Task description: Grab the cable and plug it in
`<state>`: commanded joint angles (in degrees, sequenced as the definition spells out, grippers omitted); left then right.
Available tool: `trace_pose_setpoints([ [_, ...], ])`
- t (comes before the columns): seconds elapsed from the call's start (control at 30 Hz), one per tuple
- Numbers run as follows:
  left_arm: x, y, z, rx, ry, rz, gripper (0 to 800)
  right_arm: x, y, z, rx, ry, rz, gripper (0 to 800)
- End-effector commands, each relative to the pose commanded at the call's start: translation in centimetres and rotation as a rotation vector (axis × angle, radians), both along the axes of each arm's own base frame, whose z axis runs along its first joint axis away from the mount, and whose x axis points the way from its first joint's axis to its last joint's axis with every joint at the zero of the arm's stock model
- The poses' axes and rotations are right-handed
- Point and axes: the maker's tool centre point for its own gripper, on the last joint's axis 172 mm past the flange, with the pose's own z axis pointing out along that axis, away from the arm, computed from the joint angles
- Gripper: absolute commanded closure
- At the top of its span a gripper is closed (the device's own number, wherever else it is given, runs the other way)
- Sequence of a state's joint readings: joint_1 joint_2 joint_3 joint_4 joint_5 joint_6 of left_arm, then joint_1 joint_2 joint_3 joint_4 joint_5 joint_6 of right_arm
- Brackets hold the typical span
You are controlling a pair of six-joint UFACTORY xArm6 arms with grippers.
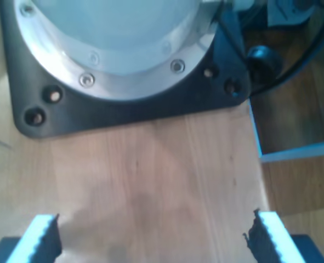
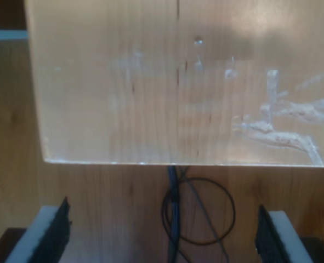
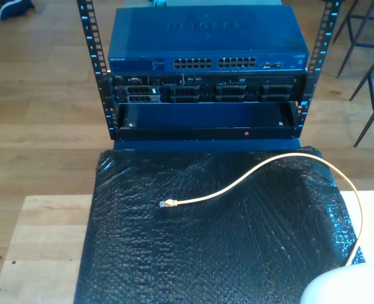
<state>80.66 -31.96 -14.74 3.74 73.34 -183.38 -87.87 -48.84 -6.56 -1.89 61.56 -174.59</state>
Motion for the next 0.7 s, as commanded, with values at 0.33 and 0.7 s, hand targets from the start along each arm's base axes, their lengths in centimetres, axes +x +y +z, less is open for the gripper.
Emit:
trace_pose_setpoints([
  [0.33,3.1,4.0,3.8,0.074,-0.087,0.061,1,1.9,-2.7,3.4,-0.057,0.006,-0.077,0],
  [0.7,7.0,3.5,8.0,0.036,-0.075,0.042,1,7.7,-4.6,6.8,-0.039,0.017,-0.157,0],
])
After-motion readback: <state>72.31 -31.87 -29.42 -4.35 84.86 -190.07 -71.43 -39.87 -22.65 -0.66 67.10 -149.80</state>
